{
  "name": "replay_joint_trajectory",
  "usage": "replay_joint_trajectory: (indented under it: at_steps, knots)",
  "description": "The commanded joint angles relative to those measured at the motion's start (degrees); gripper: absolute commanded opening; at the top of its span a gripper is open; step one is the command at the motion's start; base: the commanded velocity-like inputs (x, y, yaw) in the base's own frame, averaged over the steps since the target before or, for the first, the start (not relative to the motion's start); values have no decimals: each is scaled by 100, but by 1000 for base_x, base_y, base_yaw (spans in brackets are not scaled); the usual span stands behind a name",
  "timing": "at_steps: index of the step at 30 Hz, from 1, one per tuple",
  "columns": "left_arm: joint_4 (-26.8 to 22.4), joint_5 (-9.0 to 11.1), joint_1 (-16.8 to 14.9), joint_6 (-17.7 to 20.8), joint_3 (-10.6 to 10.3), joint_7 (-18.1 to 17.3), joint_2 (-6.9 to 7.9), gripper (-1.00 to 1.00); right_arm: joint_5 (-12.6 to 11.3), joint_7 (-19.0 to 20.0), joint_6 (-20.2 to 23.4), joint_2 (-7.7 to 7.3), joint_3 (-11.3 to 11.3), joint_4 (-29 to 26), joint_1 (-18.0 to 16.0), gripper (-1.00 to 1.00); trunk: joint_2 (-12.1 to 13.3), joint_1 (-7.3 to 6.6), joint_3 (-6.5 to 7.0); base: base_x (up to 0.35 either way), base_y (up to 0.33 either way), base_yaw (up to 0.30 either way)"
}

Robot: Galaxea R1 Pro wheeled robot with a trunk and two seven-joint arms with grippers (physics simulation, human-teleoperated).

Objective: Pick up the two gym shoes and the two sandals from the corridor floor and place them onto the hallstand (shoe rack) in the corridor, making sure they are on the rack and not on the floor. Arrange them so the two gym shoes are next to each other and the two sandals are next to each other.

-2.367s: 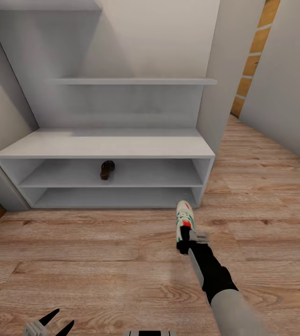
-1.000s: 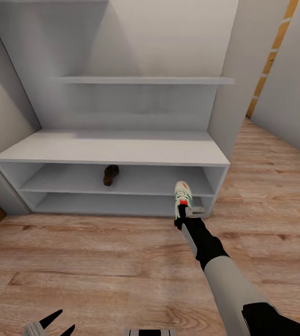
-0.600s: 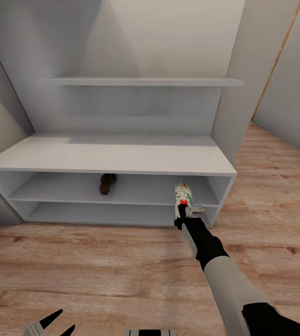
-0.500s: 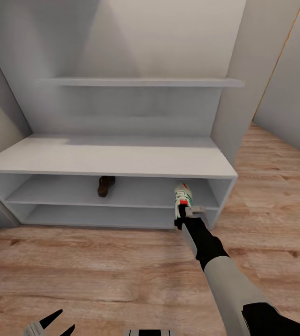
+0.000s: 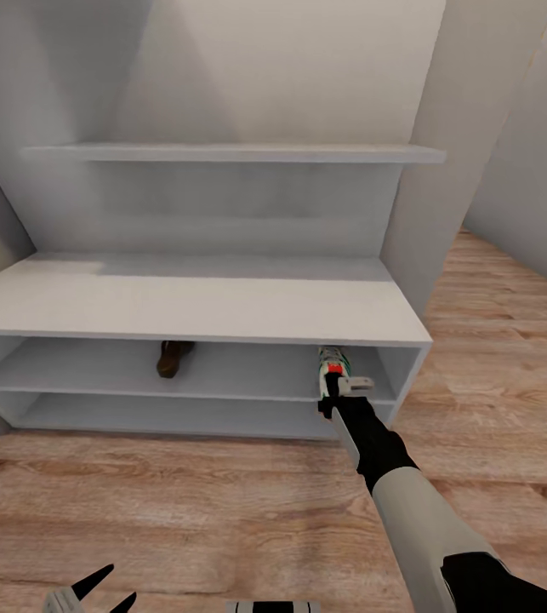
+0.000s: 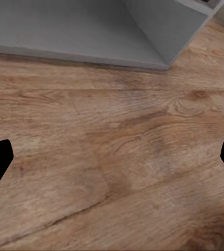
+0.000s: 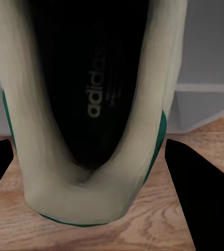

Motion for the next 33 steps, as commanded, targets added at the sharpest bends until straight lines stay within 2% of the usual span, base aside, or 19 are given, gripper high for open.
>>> replay_joint_trajectory:
  at_steps: [1, 7, 16, 26, 33]
  knots:
    - [5, 9, -4, -31, 10, -21, 0, 100, 19, -18, 38, 0, 9, -7, -2, -100, -2, -1, -5, 37, -20, 0]
    - [5, 9, -4, -31, 23, -27, 0, 100, 14, -18, 38, 0, 9, -11, -2, -100, -2, -1, -5, 48, -8, 0]
    - [5, 9, -4, -31, 25, -28, 0, 100, 10, -18, 38, 0, 9, -9, -2, -100, -2, -1, -5, 233, -1, 0]
    - [5, 9, -4, -28, 34, -28, 0, 100, 18, -18, 38, 0, 9, -8, -2, -100, -2, -1, -5, 67, 0, 0]
    - [5, 9, -4, -30, 34, -28, 0, 100, 19, -18, 38, 0, 9, -14, -2, -100, -2, -1, -5, 250, 0, 0]
